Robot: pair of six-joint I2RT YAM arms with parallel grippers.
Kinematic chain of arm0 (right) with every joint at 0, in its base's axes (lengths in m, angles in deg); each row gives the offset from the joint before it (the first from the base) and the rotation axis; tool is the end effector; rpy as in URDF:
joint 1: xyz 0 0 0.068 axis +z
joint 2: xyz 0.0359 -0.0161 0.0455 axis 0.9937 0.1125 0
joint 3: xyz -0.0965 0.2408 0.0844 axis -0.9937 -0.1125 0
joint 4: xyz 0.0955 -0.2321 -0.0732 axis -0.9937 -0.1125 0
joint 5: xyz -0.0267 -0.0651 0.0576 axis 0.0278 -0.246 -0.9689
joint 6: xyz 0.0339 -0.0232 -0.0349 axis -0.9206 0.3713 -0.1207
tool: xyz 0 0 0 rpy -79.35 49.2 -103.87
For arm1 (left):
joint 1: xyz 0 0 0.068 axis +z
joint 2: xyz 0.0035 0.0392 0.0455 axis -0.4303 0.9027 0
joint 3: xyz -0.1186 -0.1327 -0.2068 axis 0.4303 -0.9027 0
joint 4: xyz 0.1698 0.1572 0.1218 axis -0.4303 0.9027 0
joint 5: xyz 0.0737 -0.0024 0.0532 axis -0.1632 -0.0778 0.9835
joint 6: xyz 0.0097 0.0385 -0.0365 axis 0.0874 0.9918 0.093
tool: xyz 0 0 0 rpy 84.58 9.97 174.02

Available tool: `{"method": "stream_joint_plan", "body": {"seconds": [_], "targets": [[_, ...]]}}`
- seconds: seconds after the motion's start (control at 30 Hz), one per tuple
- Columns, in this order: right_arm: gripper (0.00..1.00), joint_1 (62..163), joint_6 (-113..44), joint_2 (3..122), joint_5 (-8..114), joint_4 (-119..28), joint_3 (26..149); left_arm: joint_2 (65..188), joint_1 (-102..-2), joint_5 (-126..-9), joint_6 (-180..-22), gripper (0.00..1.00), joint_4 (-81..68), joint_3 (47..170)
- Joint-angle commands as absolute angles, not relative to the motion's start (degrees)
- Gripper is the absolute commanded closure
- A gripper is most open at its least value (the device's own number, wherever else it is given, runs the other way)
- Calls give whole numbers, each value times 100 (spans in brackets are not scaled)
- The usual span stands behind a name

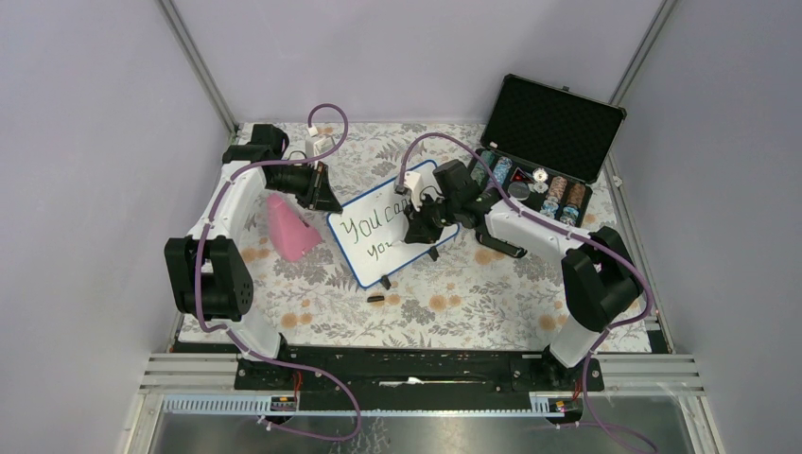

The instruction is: Write a sentence on the whiteboard

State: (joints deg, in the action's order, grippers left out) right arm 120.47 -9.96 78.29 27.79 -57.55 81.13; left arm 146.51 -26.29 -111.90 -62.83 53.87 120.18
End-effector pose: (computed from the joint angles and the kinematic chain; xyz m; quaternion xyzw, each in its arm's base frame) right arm 0.2888 0.2413 0.2472 -0.5058 0.7182 0.3212 0.3538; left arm 0.3274 -0.0329 0.2980 0.2811 0.8393 -0.3930 0.2494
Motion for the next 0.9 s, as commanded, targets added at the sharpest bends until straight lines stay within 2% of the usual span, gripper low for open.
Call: {"method": "stream_joint_plan", "body": {"seconds": [0.0, 0.87], "targets": [[100, 11948, -902, 7737, 2987, -5679, 8351, 14594, -2640, -11083, -6205, 100, 5220, 12055], [100, 11942, -982, 7838, 2882, -5665, 8429, 14593, -2638, -11067, -6187, 100, 5217, 12069]]}}
